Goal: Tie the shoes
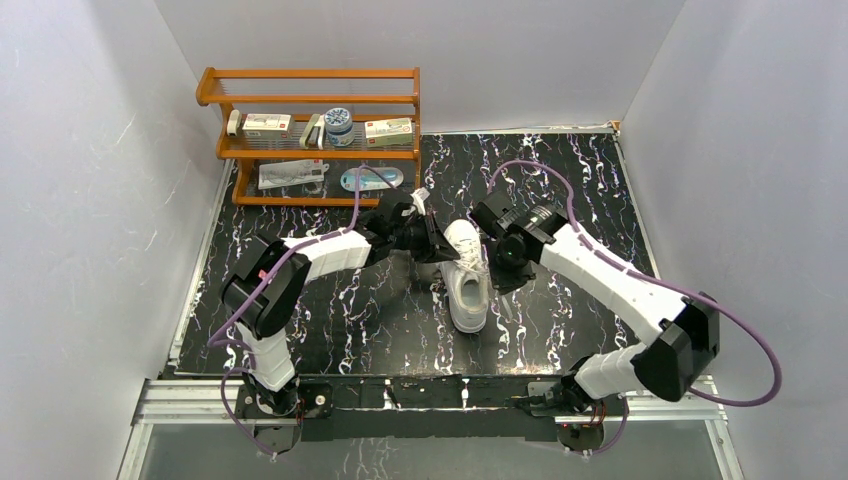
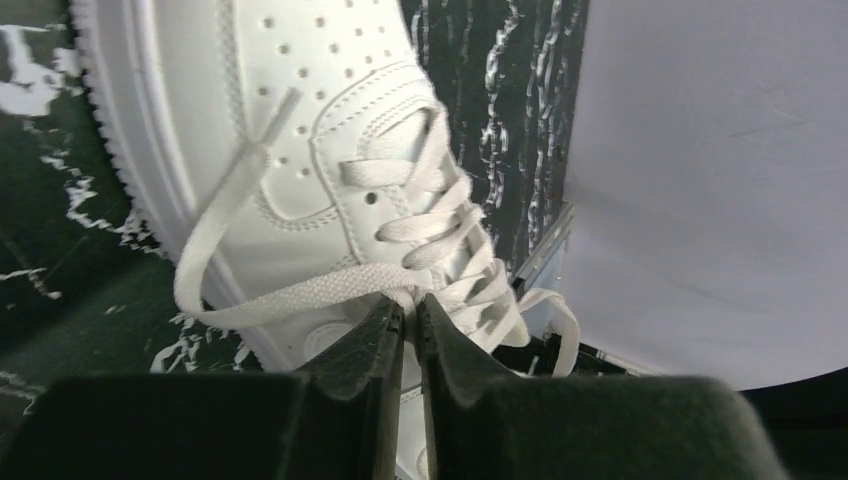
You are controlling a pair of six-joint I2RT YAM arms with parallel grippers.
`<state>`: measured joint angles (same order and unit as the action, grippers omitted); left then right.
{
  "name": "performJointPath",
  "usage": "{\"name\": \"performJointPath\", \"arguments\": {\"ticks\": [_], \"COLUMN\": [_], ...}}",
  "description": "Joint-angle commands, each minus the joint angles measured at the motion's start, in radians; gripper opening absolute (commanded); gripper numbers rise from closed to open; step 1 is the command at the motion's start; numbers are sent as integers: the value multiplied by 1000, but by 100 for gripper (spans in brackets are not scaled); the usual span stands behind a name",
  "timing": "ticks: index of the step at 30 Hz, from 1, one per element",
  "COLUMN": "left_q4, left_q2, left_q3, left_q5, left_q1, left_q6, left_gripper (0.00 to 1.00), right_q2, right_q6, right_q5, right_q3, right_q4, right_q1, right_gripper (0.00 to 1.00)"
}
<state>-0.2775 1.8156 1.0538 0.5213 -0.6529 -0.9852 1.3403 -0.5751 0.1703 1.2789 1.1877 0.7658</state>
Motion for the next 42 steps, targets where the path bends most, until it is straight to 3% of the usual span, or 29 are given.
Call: {"name": "performJointPath", "arguments": {"ticks": [1, 3, 4, 5, 8, 12, 15, 21, 24, 34, 42], "left_q4": [125, 174, 203, 249, 342, 394, 300, 124, 90, 152, 469], "left_q2": [-108, -154, -180, -204, -276, -326, -312, -186, -99, 7, 14], "left_q3": [10, -3, -10, -13, -37, -85, -136, -161, -131, -65, 44], "left_q5": [-78, -127, -146, -172, -239, -287, -271, -326, -331, -348, -375], "left_q1": [-4, -4, -4, -4, -1, 24, 51, 58, 57, 49, 19], "left_q6": [71, 102, 121, 146, 181, 77, -114, -516, -630, -799, -780], "left_gripper": [21, 36, 63, 78, 83, 81, 76, 73, 67, 47, 42], "right_q2": [19, 5, -5, -16, -37, -25, -33, -68, -90, -105, -96], "right_q6": [11, 43, 57, 71, 91, 100, 109, 112, 114, 103, 110], "right_q5": [99, 79, 65, 49, 24, 30, 49, 58, 52, 34, 37], "right_q3": [33, 13, 5, -5, -27, -38, -47, -61, -67, -58, -50], "right_q4": [5, -18, -31, -47, -86, -63, -58, -53, -52, -72, -88], "right_q1": [-30, -52, -60, -63, -72, -83, -86, -95, -94, -96, -96], "right_gripper": [0, 0, 0, 0, 0, 0, 0, 0, 0, 0, 0]}}
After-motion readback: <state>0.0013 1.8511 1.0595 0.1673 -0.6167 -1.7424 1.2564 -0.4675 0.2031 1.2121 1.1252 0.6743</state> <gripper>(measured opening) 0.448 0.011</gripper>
